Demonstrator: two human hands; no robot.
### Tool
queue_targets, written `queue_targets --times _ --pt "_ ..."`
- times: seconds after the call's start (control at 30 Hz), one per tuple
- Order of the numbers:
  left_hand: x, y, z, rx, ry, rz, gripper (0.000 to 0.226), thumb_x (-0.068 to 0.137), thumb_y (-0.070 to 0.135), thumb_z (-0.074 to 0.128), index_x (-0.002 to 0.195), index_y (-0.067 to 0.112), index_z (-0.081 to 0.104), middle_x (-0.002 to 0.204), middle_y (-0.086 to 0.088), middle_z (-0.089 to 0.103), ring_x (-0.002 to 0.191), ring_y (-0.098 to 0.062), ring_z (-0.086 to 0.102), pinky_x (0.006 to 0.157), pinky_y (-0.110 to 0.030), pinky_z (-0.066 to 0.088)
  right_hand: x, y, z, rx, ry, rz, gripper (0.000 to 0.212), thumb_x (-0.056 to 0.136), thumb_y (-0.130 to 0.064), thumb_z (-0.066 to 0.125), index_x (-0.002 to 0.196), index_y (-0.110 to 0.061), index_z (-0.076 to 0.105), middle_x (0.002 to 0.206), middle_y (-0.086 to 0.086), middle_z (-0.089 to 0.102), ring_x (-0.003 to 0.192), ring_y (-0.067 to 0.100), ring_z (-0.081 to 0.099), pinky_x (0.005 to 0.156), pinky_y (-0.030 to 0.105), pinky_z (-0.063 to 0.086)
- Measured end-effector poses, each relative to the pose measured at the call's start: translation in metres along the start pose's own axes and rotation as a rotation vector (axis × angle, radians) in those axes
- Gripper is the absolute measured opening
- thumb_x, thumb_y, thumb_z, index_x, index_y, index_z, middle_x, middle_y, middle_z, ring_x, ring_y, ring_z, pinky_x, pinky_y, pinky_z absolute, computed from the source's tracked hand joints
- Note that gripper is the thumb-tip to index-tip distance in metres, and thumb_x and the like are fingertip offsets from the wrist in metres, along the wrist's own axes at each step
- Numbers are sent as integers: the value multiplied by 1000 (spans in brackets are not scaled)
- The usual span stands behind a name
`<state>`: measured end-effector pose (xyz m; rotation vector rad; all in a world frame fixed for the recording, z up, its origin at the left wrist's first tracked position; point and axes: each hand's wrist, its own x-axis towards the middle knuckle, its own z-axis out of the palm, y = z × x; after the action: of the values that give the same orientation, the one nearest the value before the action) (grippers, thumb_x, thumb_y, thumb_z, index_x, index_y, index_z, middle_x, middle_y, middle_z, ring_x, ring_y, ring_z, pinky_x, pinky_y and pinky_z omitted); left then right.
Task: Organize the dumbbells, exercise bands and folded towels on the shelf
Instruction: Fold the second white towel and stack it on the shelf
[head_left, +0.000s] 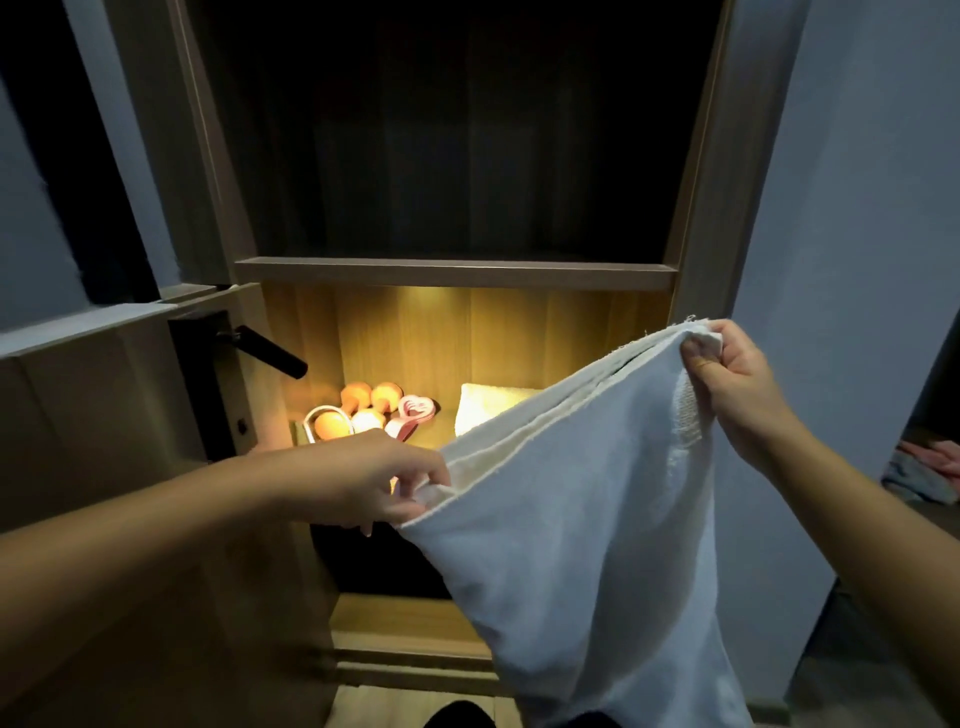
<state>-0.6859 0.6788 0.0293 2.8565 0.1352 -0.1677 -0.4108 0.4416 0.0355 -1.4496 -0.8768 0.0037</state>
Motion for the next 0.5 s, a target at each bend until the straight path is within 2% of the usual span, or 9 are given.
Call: queue_targets --times 0.07,0.1,0.2,0.27,0.33,0.43,0.5 --pt "4 -1 7 94 17 -7 10 92 29 62 102 27 65 82 18 58 69 -6 63 64 -17 52 -1 0 3 4 -19 -14 7 95 -30 54 99 -24 55 94 -2 61 86 12 60 64 16 55" --pt "6 -2 9 136 47 -16 11 92 29 62 100 23 67 81 16 59 69 -5 60 62 -13 45 -2 0 3 10 -33 -23 14 92 -39 57 98 -26 55 93 -3 62 86 12 61 64 16 55" --pt "11 -4 15 171 138 -16 12 90 30 65 95 20 68 83 9 62 72 -7 56 57 -11 40 -3 0 1 -26 -61 -26 60 61 -78 67 97 -31 57 90 -8 64 80 3 65 62 16 53" --pt "14 -6 21 145 195 -9 10 86 30 69 89 22 64 82 9 61 74 -10 56 58 -15 42 -4 0 -3 -52 -71 -16 74 48 -86 65 98 -32 57 92 -8 64 81 4 65 63 18 54" --pt "14 -8 24 84 251 9 12 83 28 71 85 22 61 82 7 60 76 -12 55 63 -24 46 -4 1 -8 -63 -55 -4 76 48 -87 64 99 -31 57 96 -5 64 86 9 65 66 20 54" --pt "6 -10 18 -76 338 48 15 81 20 70 79 24 56 80 8 58 80 -12 54 69 -35 50 -8 7 -18 -54 -32 36 57 66 -75 64 99 -29 57 99 -1 63 99 23 63 73 27 53" --pt "1 -10 14 -169 349 79 16 77 25 68 74 26 53 79 9 57 80 -14 54 69 -39 50 -11 12 -21 -52 -31 61 65 58 -80 67 97 -28 58 97 -3 64 95 18 64 72 25 52"
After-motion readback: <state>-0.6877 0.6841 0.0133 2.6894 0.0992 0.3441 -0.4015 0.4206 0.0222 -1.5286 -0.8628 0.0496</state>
